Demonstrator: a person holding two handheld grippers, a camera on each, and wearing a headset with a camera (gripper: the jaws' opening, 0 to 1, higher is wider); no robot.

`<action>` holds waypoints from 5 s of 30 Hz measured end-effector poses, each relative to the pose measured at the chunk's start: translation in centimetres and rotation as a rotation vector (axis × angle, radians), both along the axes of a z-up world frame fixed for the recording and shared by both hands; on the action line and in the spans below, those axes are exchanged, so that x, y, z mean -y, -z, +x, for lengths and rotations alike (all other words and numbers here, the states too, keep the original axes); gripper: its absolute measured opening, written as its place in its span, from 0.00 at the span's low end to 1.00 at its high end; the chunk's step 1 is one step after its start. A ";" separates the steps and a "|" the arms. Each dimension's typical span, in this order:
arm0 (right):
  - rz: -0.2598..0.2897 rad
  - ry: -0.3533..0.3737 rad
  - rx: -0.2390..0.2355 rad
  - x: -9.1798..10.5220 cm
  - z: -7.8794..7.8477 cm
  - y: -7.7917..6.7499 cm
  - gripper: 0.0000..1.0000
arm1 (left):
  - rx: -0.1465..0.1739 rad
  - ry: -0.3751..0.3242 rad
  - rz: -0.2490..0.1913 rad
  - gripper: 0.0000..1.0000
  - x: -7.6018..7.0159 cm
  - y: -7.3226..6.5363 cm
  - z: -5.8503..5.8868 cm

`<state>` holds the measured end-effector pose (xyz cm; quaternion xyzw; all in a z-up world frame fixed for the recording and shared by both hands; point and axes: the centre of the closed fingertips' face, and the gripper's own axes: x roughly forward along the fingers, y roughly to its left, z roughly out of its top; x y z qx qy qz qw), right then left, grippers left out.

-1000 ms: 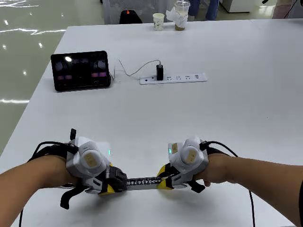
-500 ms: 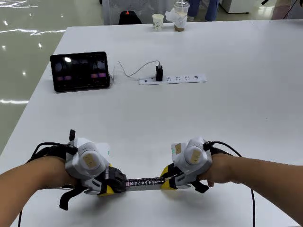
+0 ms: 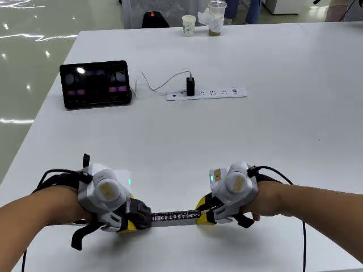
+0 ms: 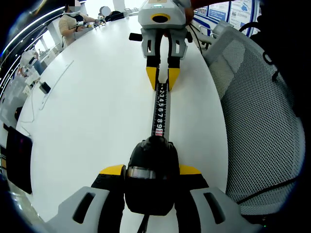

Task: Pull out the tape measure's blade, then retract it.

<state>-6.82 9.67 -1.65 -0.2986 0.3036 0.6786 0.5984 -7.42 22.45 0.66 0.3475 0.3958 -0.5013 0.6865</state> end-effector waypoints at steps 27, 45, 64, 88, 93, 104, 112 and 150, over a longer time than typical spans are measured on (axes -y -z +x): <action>-0.011 0.011 -0.004 1.5 0.4 -0.1 0.10 | 0.000 -0.003 0.002 0.34 0.0 0.0 0.0; -0.017 0.016 -0.003 2.2 0.5 -0.2 0.10 | 0.001 -0.005 0.000 0.34 0.0 0.0 0.0; -0.021 0.025 -0.003 2.9 0.7 -0.1 0.10 | 0.000 -0.004 -0.002 0.34 -0.1 0.1 0.1; -0.029 0.029 0.002 3.7 0.9 -0.2 0.10 | -0.001 -0.002 -0.003 0.34 -0.1 0.1 0.0; -0.030 0.027 0.004 3.7 1.0 -0.1 0.10 | -0.001 -0.003 -0.004 0.34 -0.1 0.1 0.0; -0.034 0.038 0.001 4.4 1.1 -0.1 0.10 | -0.002 -0.002 -0.004 0.34 -0.1 0.1 0.0; -0.037 0.043 -0.001 4.8 1.1 0.0 0.10 | 0.000 -0.004 -0.004 0.34 -0.1 0.1 0.0; -0.050 0.059 0.001 6.5 1.5 -0.1 0.10 | 0.002 -0.002 -0.003 0.34 -0.1 0.0 0.0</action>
